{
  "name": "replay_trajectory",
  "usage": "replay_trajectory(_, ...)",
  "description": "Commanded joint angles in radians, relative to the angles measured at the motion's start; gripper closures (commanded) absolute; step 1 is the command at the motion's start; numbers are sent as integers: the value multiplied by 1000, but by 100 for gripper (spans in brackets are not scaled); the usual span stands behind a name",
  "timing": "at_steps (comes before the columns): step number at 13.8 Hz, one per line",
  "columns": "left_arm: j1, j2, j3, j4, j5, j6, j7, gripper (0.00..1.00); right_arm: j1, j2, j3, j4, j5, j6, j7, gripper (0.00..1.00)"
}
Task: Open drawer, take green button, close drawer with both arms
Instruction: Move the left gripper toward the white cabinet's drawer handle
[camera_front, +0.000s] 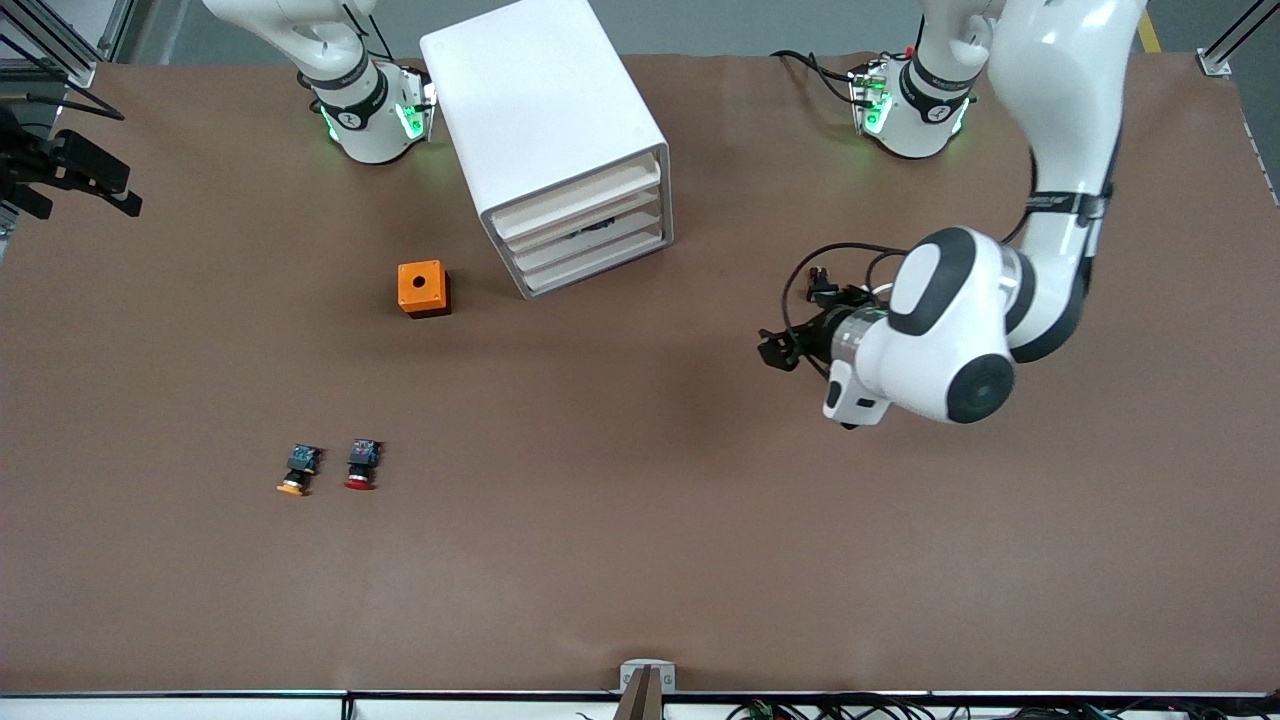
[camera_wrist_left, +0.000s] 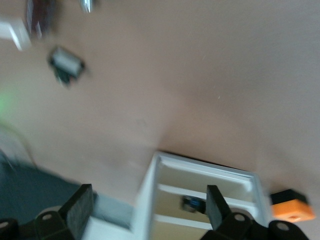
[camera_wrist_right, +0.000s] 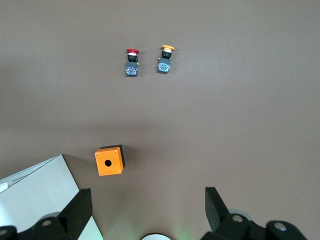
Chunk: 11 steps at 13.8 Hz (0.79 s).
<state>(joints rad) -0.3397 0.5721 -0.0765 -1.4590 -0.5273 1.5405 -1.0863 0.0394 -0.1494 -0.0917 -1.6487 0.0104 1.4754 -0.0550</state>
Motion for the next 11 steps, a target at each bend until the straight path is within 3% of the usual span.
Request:
replay_trajectory(1, -19, 69, -2, 51, -124, -30, -324, 0, -3, -27, 3, -23, -1, 8, -11, 0)
replay_trajectory(7, -18, 227, -55, 100, -293, -31, -870, 0, -3, -27, 3, -22, -1, 3, -12, 0)
replay_trajectory(11, -18, 314, -57, 97, -414, -65, -1043, 0, -1, -27, 3, -22, -3, 3, -12, 0)
